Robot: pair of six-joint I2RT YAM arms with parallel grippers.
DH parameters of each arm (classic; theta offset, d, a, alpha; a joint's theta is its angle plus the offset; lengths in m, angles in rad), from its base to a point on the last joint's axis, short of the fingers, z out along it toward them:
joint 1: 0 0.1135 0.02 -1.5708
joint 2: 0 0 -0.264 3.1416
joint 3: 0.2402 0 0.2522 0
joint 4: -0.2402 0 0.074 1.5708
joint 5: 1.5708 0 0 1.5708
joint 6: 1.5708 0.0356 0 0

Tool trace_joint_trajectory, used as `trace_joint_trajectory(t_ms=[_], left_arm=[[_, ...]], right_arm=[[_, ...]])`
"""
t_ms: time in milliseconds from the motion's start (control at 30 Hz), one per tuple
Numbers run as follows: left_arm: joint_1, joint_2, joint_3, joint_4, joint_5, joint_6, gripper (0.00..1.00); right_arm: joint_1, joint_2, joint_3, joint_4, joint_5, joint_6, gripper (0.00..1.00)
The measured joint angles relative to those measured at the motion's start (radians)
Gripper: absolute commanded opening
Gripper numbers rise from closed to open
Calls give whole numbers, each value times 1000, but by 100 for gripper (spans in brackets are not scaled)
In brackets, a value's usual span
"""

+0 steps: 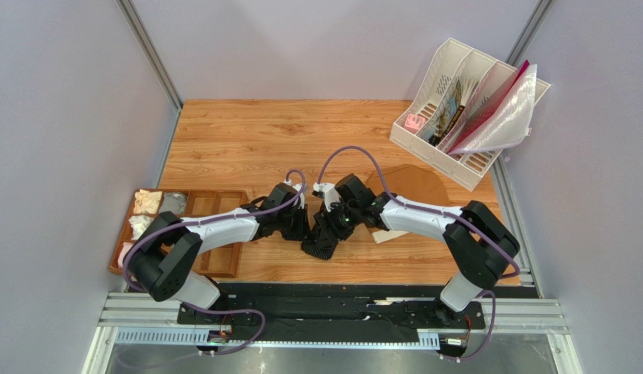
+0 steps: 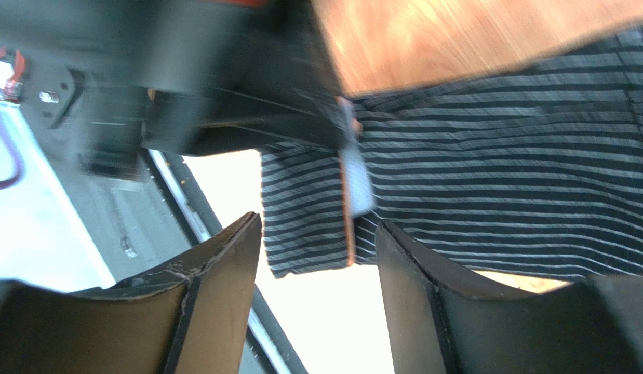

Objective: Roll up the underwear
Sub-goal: Roll the underwear to the center of the board.

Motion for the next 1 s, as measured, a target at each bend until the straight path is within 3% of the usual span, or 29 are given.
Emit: trace_joint_trajectory(t_ms=[233,500,1000], left_arm=[[2,58,48,-25,53,9,1],[1,77,53,-19,95,8,1],[2,79,53,-25,111,12,1]], right_arm=[[201,-95,-36,36,275,-57,63],[280,-127,-131,95,500,-106,64],[424,-125,-176,150,704,-176,59]])
